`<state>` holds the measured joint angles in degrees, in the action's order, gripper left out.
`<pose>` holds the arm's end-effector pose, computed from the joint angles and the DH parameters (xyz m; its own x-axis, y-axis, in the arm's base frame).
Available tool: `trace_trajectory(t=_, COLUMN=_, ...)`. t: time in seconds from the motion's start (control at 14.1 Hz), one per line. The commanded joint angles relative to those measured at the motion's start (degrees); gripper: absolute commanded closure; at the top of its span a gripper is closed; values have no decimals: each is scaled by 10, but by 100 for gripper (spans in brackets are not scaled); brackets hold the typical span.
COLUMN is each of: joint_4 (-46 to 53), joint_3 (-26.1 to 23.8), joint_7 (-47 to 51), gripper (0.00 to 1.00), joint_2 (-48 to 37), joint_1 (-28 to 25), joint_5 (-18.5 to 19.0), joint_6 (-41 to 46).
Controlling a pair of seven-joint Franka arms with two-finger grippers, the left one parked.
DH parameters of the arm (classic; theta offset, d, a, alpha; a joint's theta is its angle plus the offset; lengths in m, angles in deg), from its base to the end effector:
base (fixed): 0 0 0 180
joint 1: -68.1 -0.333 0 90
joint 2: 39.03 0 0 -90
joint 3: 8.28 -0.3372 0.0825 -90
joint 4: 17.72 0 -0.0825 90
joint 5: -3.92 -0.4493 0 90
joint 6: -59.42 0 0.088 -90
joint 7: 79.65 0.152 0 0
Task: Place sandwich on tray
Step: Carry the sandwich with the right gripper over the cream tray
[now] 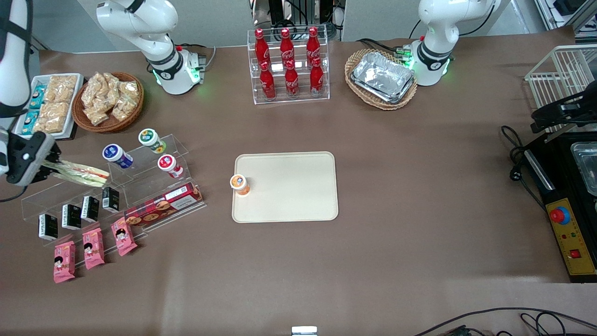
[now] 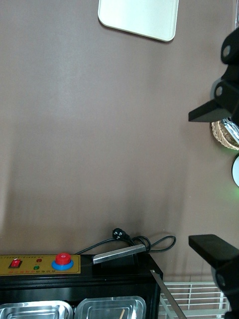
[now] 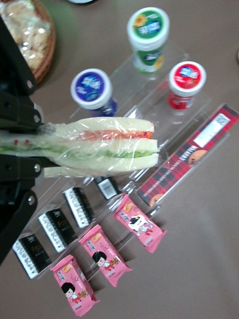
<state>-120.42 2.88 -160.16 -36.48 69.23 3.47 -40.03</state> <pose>0.6109 -0.1307 0.4680 0.3720 0.9281 -0.0175 0.9230 -0.3718 -0.0987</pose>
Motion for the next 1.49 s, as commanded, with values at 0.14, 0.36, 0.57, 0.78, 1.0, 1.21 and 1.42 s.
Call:
trace_trajectory(t=0.14, joint_4=18, joint_3=0, joint_7=219, gripper=100, joint_2=-3, joint_1=-81, joint_5=-31, joint_6=48)
trace_trajectory(t=0.36, joint_4=18, joint_3=-1, joint_7=346, gripper=100, joint_2=-4, joint_1=-129, joint_5=-38, joint_6=55)
trace_trajectory(t=0.57, joint_4=18, joint_3=-1, joint_7=488, gripper=100, joint_2=-6, joint_1=-185, joint_5=-58, joint_6=56)
trace_trajectory(t=0.78, joint_4=18, joint_3=0, joint_7=657, gripper=100, joint_2=-8, joint_1=-248, joint_5=-79, joint_6=57)
trace_trajectory(t=1.0, joint_4=18, joint_3=0, joint_7=819, gripper=100, joint_2=-6, joint_1=-310, joint_5=-82, joint_6=53)
trace_trajectory(t=1.21, joint_4=18, joint_3=0, joint_7=1047, gripper=100, joint_2=9, joint_1=-391, joint_5=-84, joint_6=28)
trace_trajectory(t=1.42, joint_4=18, joint_3=0, joint_7=1230, gripper=100, joint_2=22, joint_1=-439, joint_5=-98, joint_6=-1)
